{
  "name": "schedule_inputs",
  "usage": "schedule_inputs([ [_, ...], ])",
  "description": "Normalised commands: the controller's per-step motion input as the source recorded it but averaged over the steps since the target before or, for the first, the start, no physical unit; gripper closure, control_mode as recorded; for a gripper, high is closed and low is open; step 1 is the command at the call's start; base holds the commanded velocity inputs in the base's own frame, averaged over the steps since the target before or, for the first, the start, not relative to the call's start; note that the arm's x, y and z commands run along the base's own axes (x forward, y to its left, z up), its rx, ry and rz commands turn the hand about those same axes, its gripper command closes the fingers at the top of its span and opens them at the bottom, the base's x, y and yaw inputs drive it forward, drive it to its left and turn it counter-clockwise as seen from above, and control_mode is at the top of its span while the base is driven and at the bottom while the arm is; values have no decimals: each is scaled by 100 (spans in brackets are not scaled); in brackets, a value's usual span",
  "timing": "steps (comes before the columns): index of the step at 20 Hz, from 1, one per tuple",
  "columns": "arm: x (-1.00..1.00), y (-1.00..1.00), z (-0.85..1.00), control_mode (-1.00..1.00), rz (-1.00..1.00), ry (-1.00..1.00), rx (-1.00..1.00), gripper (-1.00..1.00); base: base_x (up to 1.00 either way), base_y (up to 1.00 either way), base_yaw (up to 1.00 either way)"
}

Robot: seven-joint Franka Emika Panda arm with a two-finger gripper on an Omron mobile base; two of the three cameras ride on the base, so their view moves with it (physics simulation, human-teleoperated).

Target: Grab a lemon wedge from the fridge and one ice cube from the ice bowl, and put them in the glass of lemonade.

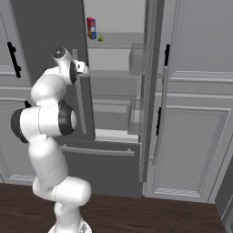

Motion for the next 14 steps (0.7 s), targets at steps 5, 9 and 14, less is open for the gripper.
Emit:
schedule_inputs([
  [5,46,16,-13,-100,0,0,0,-100,0,0,0],
  [9,24,28,-2,-100,0,0,0,-100,0,0,0],
  [14,43,13,-26,-100,0,-1,0,-100,0,0,0],
])
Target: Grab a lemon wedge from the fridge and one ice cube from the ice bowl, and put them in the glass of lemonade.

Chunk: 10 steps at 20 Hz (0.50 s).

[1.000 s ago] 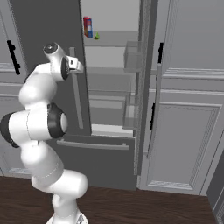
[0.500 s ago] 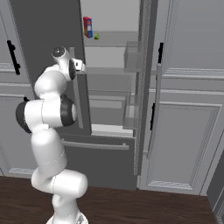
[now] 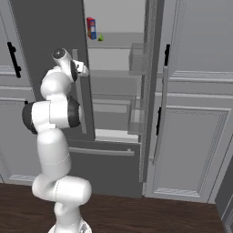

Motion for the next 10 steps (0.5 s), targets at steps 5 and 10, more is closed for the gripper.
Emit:
schedule_inputs([
  [5,45,0,-30,-100,0,-2,0,-100,0,0,0],
  [10,19,-3,-25,-100,-2,-1,0,-100,0,0,0],
])
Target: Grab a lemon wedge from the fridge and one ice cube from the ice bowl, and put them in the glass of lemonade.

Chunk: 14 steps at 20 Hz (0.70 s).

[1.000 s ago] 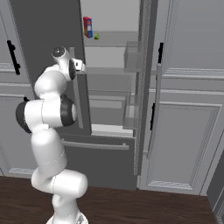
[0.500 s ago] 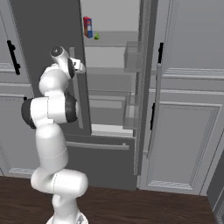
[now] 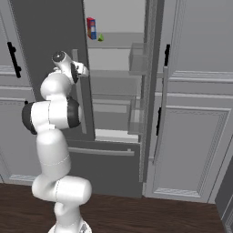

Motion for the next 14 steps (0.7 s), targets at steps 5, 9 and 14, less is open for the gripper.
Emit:
schedule_inputs([
  [5,0,-23,-16,-100,0,0,0,-100,0,0,0],
  [9,0,-17,-11,-100,0,0,0,-100,0,0,0],
  [14,17,0,-5,-100,0,0,0,-100,0,0,0],
])
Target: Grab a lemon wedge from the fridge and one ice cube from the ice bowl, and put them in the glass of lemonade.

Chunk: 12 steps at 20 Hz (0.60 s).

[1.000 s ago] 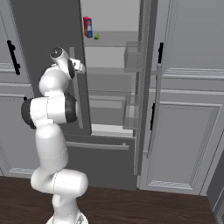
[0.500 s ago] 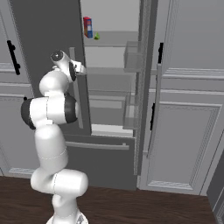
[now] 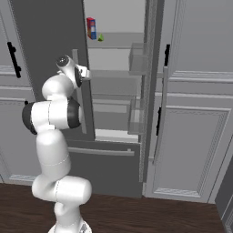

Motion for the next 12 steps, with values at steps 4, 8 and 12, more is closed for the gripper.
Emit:
schedule_inputs([
  [4,24,0,-11,-100,0,0,0,-100,0,0,0],
  [8,20,0,-13,-100,0,-1,0,100,0,0,0],
  [12,28,3,-11,-100,0,0,0,100,0,0,0],
])
